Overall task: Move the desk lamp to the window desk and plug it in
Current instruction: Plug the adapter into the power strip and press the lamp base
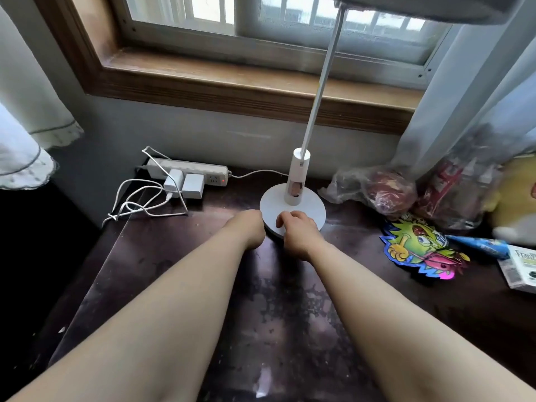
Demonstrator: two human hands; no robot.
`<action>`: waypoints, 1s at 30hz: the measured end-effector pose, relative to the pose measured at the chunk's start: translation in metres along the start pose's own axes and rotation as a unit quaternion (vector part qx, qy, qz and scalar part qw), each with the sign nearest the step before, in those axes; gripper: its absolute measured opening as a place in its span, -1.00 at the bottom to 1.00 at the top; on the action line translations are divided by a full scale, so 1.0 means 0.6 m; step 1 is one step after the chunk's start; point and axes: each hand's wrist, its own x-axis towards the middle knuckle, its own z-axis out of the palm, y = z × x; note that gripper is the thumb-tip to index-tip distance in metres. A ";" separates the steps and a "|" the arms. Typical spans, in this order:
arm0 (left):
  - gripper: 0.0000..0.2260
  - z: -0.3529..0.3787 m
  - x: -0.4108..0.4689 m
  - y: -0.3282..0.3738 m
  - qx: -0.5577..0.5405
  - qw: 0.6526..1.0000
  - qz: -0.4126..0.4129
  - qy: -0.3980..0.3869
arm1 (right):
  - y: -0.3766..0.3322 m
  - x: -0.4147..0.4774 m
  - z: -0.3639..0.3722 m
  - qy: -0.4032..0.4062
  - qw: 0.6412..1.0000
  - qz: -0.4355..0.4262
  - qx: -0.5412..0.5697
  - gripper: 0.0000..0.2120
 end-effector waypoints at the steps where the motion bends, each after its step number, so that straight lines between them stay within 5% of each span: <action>1: -0.69 0.001 0.002 -0.001 0.000 1.000 -0.001 0.000 | 0.000 0.001 0.000 -0.002 1.000 -0.003 -0.006 -0.60; 12: -0.74 -0.006 0.002 0.010 0.060 0.998 0.018 0.012 | -0.003 0.002 -0.012 -0.025 0.998 -0.025 -0.061 -0.67; 30: -0.63 -0.070 -0.059 0.010 0.065 0.997 -0.008 0.041 | -0.022 -0.054 -0.063 -0.004 1.000 0.027 -0.004 -0.46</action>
